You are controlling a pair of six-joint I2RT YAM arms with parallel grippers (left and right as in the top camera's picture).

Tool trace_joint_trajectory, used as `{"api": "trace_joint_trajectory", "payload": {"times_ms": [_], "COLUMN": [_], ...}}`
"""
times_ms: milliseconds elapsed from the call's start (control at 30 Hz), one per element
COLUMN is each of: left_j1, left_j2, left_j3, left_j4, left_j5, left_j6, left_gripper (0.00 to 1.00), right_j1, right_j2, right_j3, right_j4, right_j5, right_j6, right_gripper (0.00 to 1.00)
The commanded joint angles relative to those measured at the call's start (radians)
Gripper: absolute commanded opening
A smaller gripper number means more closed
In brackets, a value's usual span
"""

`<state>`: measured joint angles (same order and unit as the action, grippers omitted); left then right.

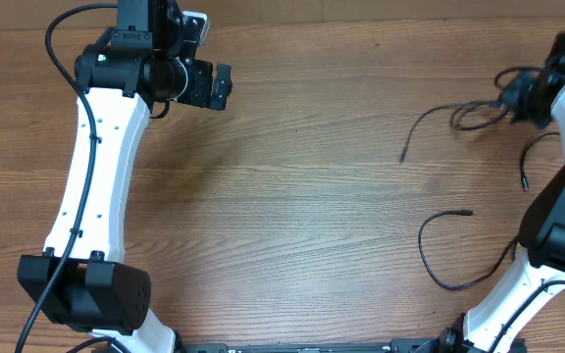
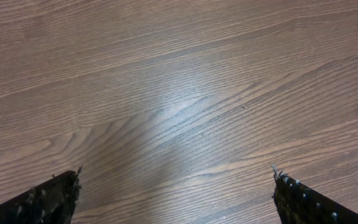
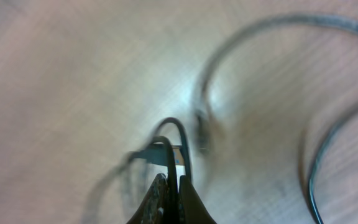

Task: Untangle cables
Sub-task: 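Carry the coiled cable with the right gripper to the upper right corner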

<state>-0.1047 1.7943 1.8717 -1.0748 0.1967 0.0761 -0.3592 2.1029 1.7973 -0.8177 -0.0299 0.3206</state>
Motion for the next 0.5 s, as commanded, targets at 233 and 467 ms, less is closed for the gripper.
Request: {"api": "trace_joint_trajectory", "payload": {"times_ms": [233, 467], "left_j1": [-0.007, -0.007], "left_j2": [0.013, 0.013], "left_j3": [0.008, 0.008], "left_j4": [0.001, 0.001], "left_j5": [-0.005, -0.005], "left_j6": [-0.020, -0.020], "left_gripper": [1.00, 1.00], "right_j1": [0.006, 0.006], "right_j2": [-0.016, -0.015], "right_j3": [0.231, 0.231], "right_j4": [0.047, 0.077], "right_j5": [-0.160, -0.054], "right_j6": [0.002, 0.019], "right_gripper": [0.04, 0.24]}}
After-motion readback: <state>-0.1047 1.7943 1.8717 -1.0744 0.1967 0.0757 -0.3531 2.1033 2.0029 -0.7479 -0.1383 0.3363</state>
